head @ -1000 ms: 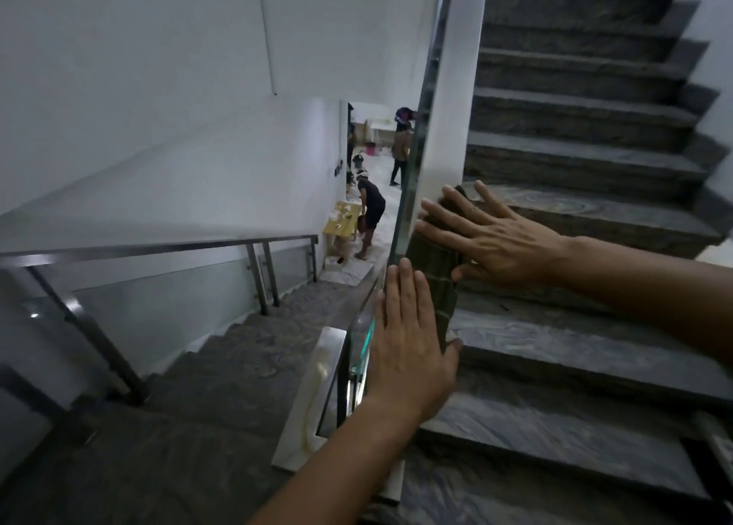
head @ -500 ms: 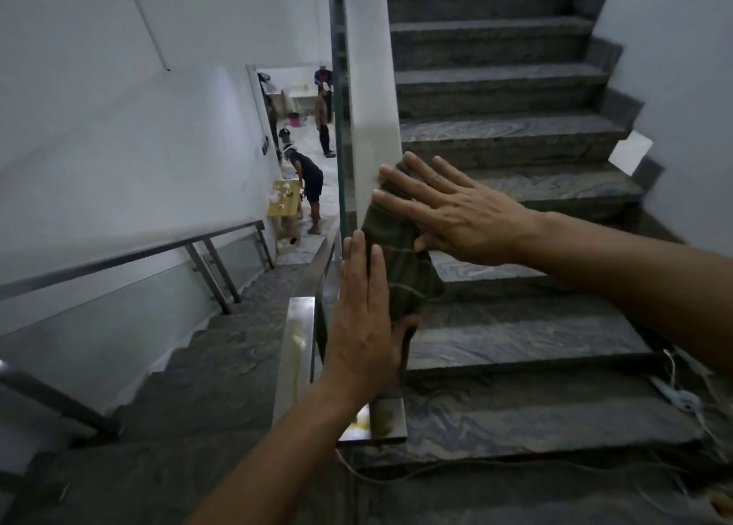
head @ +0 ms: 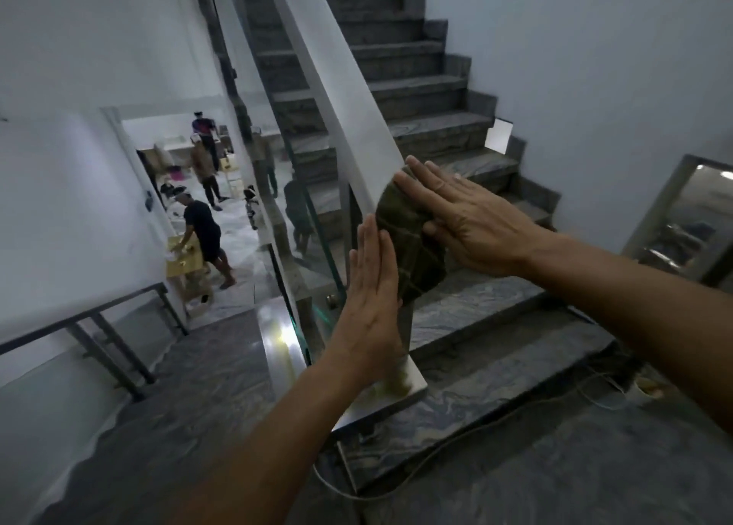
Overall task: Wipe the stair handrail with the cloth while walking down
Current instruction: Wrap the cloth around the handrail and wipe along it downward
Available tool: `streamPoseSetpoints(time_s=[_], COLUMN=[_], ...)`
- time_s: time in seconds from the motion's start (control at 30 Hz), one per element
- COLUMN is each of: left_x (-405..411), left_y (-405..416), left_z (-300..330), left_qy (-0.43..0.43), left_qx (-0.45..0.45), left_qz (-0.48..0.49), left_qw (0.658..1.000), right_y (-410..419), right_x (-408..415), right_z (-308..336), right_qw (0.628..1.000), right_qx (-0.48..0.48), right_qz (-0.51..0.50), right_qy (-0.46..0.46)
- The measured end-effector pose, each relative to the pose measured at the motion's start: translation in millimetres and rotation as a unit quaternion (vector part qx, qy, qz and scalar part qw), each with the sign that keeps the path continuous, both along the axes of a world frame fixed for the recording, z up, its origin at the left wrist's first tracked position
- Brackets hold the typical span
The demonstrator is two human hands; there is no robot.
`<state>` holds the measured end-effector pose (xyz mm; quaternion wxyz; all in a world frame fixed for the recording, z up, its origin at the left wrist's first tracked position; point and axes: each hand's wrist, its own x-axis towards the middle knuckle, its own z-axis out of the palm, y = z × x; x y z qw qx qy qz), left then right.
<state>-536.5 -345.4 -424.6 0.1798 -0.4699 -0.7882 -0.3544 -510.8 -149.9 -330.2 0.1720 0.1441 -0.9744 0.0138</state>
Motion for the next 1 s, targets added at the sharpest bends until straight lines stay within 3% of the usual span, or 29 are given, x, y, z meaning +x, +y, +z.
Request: streamPoseSetpoints(time_s=[0.3, 0.5, 1.0], left_x=[8, 16, 8], left_y=[-58, -86, -111], left_z=[-43, -72, -117], left_qy=[-0.022, -0.093, -0.056], left_qx=[-0.123, -0.223, -0.445], left_qz=[-0.024, -0.027, -0.026], left_qw=[0.992, 0.97, 0.893], right_y=[-65, -80, -85], right_x=[26, 33, 63], right_z=[-79, -137, -208], right_qw=[0.991, 0.993, 0.973], right_qx=[-0.082, -0.071, -0.028], right_qz=[-0.045, -0.09, -0.176], right_qy=[0.093, 0.038, -0.146])
